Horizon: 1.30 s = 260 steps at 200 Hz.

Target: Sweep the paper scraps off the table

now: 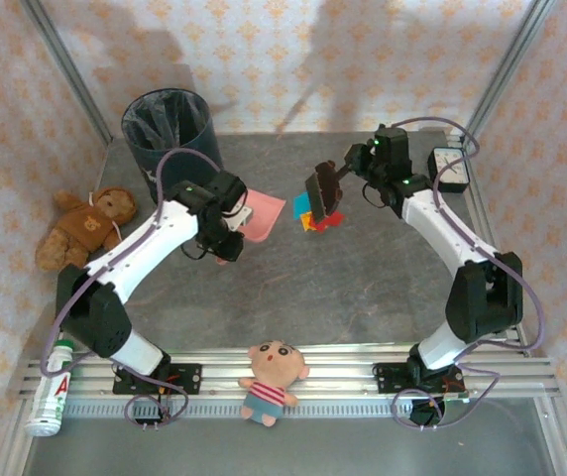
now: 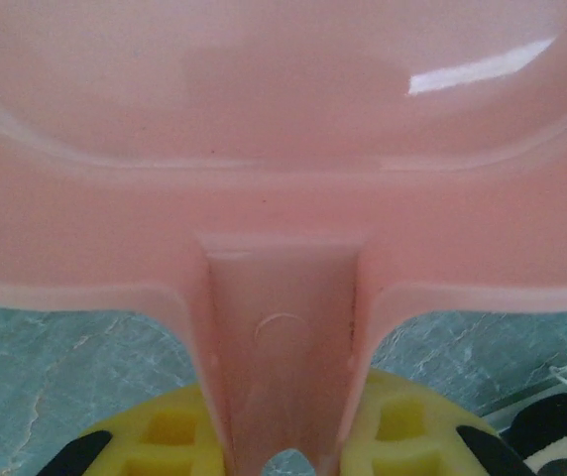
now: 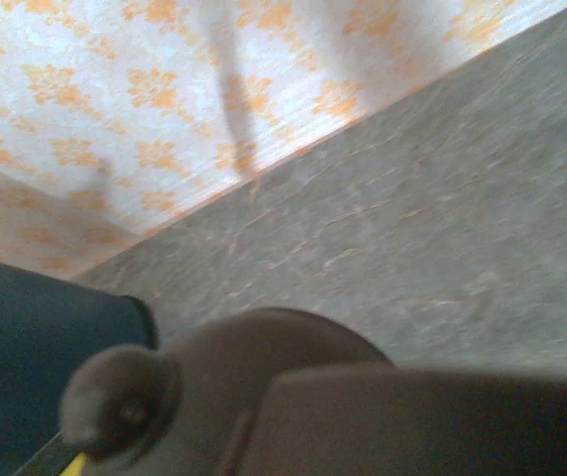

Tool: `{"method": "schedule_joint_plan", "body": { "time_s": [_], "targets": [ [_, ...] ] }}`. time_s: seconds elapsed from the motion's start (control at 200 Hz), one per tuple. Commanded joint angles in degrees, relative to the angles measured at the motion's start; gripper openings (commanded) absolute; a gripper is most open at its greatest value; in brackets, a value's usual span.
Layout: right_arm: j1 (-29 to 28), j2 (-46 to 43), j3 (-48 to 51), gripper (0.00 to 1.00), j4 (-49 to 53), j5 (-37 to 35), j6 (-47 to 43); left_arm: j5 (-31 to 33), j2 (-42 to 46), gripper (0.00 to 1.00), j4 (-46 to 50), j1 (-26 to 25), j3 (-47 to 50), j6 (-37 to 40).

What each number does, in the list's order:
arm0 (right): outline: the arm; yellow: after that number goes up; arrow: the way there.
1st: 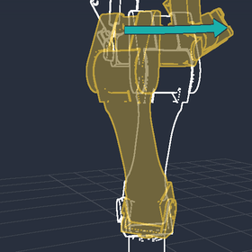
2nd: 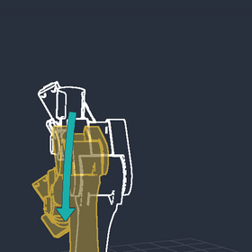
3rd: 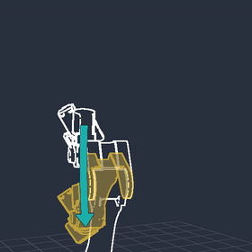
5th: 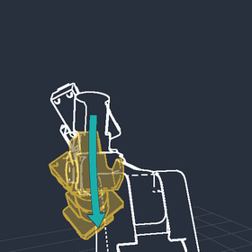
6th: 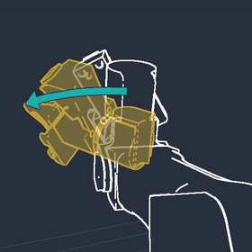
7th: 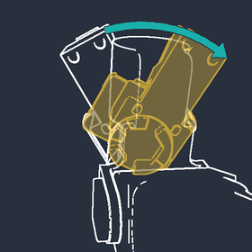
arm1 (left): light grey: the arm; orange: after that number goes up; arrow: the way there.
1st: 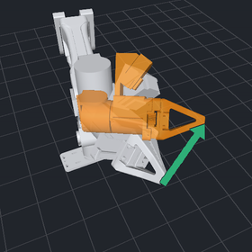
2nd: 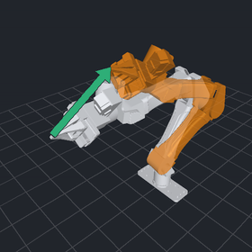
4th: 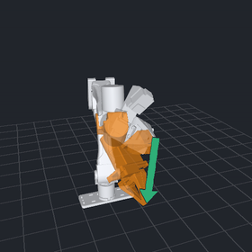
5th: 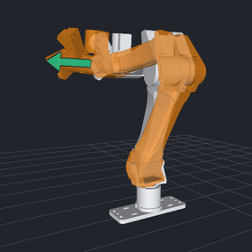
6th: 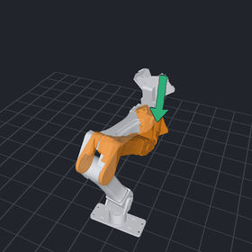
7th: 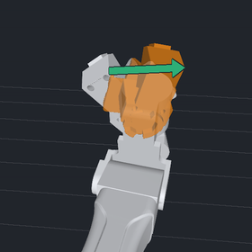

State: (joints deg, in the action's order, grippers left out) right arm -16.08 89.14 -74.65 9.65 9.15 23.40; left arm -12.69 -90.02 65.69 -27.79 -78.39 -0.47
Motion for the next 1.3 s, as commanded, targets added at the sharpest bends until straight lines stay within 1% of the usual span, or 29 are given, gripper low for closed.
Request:
{"method": "schedule_joint_plan", "body": {
  "time_s": [0.0, 0.145, 0.225, 0.305, 0.435, 0.555, 0.571, 0.616, 0.961, 1.296],
  "targets": [
    [0.1, -4.0, 0.9, 0.00, 5.5, -11.1, -8.3, 3.0, -3.1, 0.00, 3.6, -2.0, -2.4, 2.4],
    [0.2, -8.3, 5.5, 0.00, 4.7, -17.6, -14.8, 3.2, -7.7, 0.00, 4.8, -4.4, -4.4, 4.1],
    [0.2, -9.7, 7.7, 0.00, 3.2, -19.4, -18.0, 2.4, -10.4, 0.00, 5.7, -5.3, -5.8, 4.9],
    [0.1, -10.5, 9.5, 0.00, 1.4, -19.8, -21.2, 2.0, -13.1, 0.00, 6.8, -6.0, -7.2, 5.6],
    [0.1, -10.1, 11.3, 0.00, -1.4, -19.3, -24.1, 2.1, -17.0, 0.00, 9.2, -6.9, -9.8, 6.4],
    [-0.5, -8.3, 11.2, 0.00, -3.4, -18.6, -26.2, 2.0, -19.1, 0.00, 10.9, -6.9, -11.3, 7.6],
    [-0.7, -8.1, 11.1, 0.00, -3.6, -18.5, -26.5, 2.2, -20.6, 0.00, 11.0, -7.0, -11.4, 7.7],
    [-1.3, -7.3, 10.8, 0.00, -4.0, -18.6, -27.4, 2.3, -21.7, 0.00, 11.5, -7.0, -12.0, 8.0],
    [-5.6, -0.6, 7.9, 0.00, -3.5, -19.3, -29.6, 2.7, -26.7, 0.00, 13.9, -7.0, -16.1, 8.8],
    [-9.2, 1.2, 8.1, 0.00, -4.2, -13.1, -30.3, 1.6, -32.2, 0.00, 14.9, -7.0, -21.3, 10.4]
  ]
}}
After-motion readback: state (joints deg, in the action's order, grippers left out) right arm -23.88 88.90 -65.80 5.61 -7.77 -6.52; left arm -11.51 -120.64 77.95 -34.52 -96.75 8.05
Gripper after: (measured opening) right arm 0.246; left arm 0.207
